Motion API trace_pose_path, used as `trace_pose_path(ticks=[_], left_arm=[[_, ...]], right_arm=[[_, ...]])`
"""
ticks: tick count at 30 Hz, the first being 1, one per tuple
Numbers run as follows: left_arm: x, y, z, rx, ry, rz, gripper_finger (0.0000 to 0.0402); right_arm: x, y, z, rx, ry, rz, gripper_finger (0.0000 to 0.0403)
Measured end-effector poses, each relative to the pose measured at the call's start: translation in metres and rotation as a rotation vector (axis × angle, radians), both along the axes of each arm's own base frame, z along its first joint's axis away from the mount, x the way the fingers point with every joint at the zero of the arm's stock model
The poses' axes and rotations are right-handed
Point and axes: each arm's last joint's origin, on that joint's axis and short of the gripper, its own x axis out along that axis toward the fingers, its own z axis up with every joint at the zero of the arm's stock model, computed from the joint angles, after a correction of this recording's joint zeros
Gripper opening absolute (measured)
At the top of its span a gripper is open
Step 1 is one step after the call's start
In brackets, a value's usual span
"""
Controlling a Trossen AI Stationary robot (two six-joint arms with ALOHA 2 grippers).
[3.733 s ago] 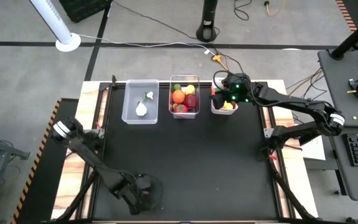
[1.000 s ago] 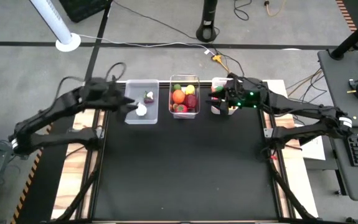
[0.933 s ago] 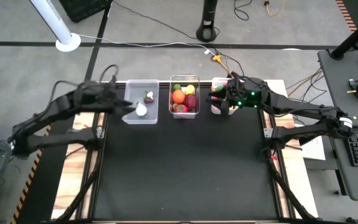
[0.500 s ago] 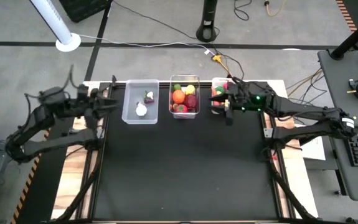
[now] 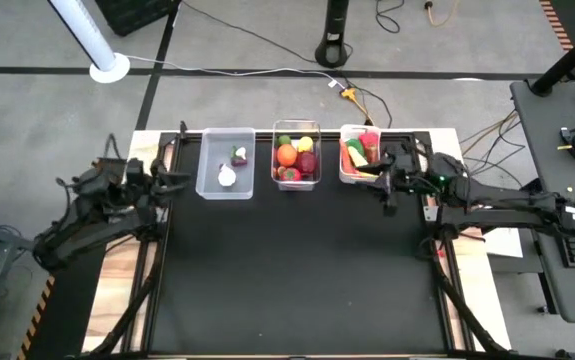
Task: Sort produce into baskets
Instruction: Return to Home Position
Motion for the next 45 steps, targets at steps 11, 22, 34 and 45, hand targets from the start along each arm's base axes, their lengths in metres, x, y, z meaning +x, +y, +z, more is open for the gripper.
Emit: trace_pose_path(ticks=[11, 22, 34, 45], left_arm=[[0.031, 0.012, -0.049, 0.213, -0.069, -0.045, 0.0192], [0.048, 0.02, -0.109, 0.208, 0.087, -0.042, 0.0192], [0.053, 0.022, -0.116, 0.526, 0.221, -0.033, 0.0192], [0.056, 0.023, -0.118, 0.502, 0.262, -0.047, 0.0192]], right_arm=[[-0.047, 0.017, -0.048, -0.026, -0.322, 0.04, 0.0203], [-0.063, 0.022, -0.071, -0.103, -0.376, 0.031, 0.0203], [-0.063, 0.022, -0.076, -0.115, -0.317, 0.022, 0.0203], [-0.062, 0.022, -0.077, 0.081, -0.323, 0.064, 0.0203]])
